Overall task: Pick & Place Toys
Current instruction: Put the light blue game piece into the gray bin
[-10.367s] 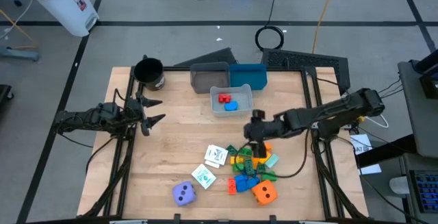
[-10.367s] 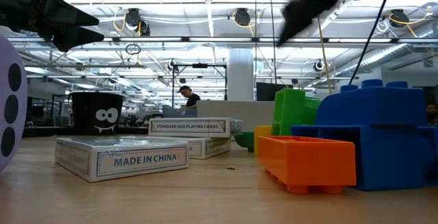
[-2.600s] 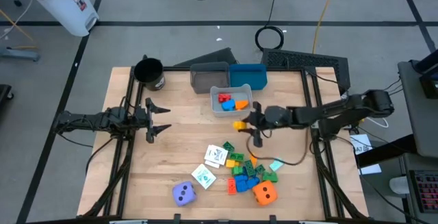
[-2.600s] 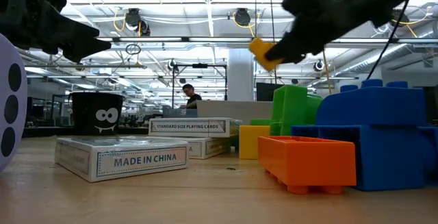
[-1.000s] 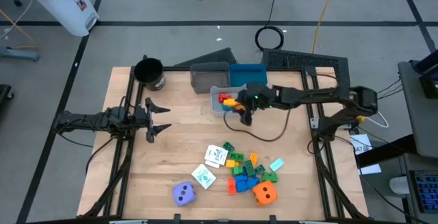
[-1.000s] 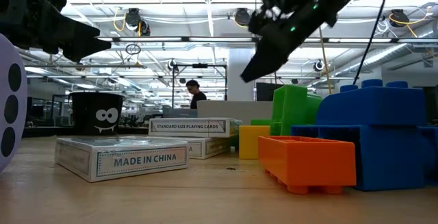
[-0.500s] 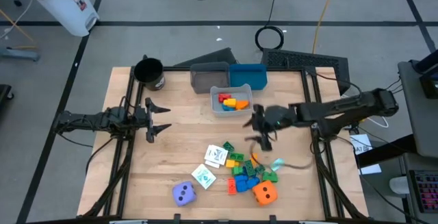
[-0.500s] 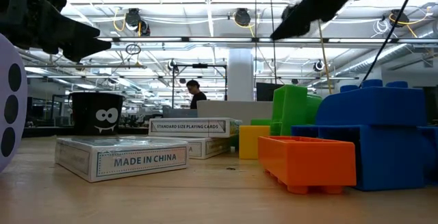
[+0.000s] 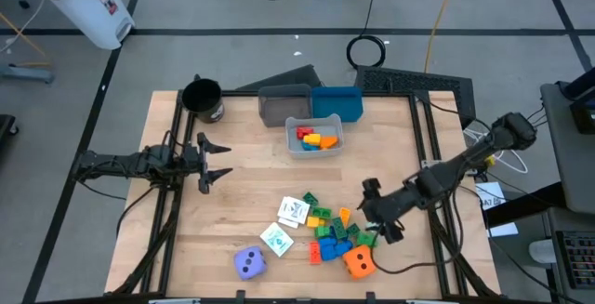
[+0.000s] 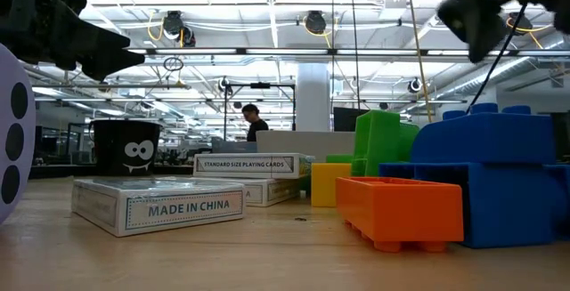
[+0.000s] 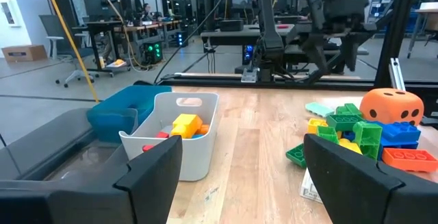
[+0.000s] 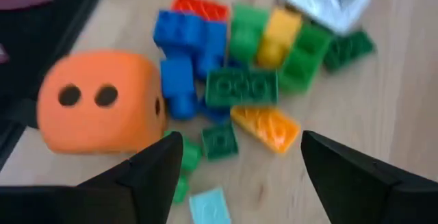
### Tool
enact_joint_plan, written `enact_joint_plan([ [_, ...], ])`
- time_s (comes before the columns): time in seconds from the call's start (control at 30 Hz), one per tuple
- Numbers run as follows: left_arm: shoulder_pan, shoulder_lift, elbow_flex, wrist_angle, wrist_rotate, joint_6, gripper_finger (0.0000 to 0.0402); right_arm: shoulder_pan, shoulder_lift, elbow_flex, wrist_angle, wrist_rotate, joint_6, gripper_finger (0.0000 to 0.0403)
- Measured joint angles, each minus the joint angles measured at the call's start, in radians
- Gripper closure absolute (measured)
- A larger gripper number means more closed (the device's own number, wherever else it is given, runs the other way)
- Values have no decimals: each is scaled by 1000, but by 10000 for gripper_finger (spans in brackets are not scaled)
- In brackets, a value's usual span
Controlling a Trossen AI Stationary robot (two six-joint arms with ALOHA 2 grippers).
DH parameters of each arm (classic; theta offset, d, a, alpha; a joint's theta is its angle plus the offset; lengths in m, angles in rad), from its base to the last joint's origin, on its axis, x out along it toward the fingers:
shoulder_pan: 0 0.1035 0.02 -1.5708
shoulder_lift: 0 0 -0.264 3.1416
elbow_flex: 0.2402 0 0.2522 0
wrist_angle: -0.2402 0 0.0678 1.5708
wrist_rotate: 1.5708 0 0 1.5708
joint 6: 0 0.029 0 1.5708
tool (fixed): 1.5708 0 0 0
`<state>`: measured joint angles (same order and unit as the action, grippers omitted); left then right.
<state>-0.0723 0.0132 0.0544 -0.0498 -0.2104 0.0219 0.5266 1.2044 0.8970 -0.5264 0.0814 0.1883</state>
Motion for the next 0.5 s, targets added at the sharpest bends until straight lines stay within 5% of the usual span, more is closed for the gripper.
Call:
enact_joint_plan([
  [0.5, 0, 0, 0, 0, 0, 0, 91, 119, -1, -393, 200, 72, 116, 153],
])
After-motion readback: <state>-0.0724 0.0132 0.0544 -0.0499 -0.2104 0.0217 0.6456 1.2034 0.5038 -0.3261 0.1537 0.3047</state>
